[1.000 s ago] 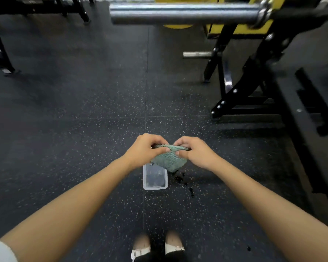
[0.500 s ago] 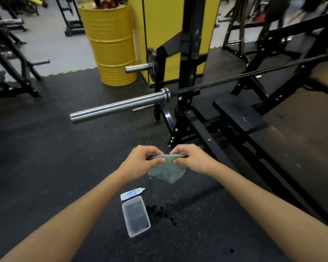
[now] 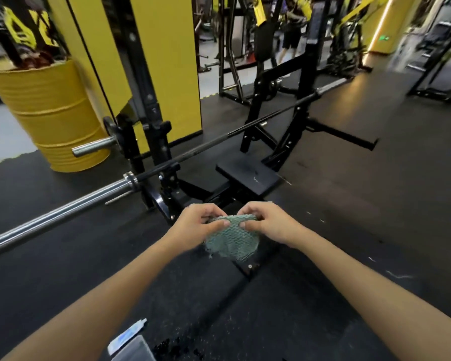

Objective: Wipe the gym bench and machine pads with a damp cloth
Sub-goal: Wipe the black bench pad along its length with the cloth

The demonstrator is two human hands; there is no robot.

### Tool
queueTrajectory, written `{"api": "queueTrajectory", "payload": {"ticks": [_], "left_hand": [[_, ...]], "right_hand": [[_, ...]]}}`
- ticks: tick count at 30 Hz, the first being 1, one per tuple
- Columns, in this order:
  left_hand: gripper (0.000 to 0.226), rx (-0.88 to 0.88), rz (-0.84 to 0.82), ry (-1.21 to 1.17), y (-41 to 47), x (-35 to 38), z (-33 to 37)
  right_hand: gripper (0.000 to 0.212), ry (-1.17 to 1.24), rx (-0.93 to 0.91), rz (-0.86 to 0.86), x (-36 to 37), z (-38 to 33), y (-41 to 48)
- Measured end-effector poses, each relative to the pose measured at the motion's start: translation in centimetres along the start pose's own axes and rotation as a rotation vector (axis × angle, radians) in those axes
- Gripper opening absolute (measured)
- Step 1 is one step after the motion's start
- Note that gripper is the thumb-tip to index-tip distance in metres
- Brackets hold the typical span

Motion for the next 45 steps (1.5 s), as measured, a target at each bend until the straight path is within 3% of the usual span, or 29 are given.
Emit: {"api": "queueTrajectory", "payload": {"ticks": [11, 20, 34, 45], "left_hand": [[0.007, 0.040, 0.040, -0.005, 17.5, 7.2, 6.3], [0.008, 0.061, 0.102, -0.045, 27.7, 9.3, 6.5], [0.012, -0.039, 0.169, -0.166, 44.1, 3.9, -2.0], [0.016, -0.210, 0.301, -0.274, 51.2, -2.2, -11.6]], "right_hand": [[0.012, 0.014, 0.010, -0.016, -17.9, 8.3, -0.2], [0.013, 0.026, 0.022, 0.004, -26.4, 14.2, 3.4], [0.026, 0.022, 0.013, 0.003, -34.3, 21.9, 21.3], [0.032, 0.087, 0.003, -0.064, -34.7, 26.7, 36.5]]}}
Point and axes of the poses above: each hand's wrist, its own y-axis towards the middle knuckle, its own x-axis out of the palm, z = x × y, the point moved 7 cm from there along y, towards the middle knuckle, and after that the axes turned 10 degrees about -z, right-handed, at the moved point
